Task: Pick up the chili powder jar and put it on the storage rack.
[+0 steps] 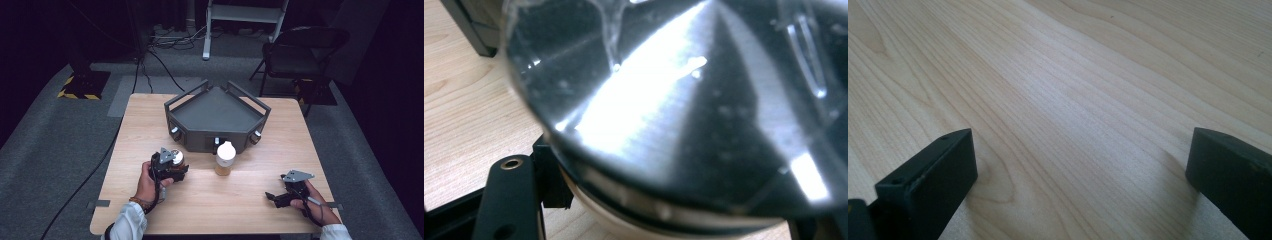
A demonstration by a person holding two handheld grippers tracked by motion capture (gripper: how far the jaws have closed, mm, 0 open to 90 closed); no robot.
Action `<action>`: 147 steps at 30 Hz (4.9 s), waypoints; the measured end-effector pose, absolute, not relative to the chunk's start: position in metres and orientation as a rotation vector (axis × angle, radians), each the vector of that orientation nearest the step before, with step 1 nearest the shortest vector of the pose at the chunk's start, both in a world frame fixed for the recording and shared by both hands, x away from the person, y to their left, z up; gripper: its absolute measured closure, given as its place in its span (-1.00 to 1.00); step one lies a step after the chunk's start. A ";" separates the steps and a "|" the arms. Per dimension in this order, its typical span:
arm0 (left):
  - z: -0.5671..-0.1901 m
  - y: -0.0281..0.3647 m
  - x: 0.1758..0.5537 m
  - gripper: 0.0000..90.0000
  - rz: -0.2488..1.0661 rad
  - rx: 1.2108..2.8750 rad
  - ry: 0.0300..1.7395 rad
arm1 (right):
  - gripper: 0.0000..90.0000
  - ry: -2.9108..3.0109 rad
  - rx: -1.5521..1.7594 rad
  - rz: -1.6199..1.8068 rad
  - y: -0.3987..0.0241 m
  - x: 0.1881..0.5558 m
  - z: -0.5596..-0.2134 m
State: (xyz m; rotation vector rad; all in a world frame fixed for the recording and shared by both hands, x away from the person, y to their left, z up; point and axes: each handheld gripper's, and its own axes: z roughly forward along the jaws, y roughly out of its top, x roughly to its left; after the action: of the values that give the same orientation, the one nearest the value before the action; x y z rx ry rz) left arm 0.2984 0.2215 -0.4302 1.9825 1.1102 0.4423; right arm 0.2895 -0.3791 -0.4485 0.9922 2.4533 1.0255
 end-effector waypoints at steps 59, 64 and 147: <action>-0.333 0.201 0.322 -0.33 0.538 1.957 1.077 | -1.00 2.452 0.993 1.025 -0.379 0.289 -0.449; -0.322 0.193 0.329 -0.33 0.543 1.965 1.059 | -1.00 2.452 0.993 1.025 -0.379 0.289 -0.449; -0.319 0.127 0.421 -0.33 0.560 1.942 1.218 | -1.00 2.452 0.993 1.026 -0.379 0.289 -0.449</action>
State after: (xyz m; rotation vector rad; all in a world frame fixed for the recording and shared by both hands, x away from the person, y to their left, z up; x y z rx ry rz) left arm 0.4211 0.1274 -0.3194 1.9422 1.2182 0.5599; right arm 0.2892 -0.3791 -0.4486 0.9935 2.4521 1.0260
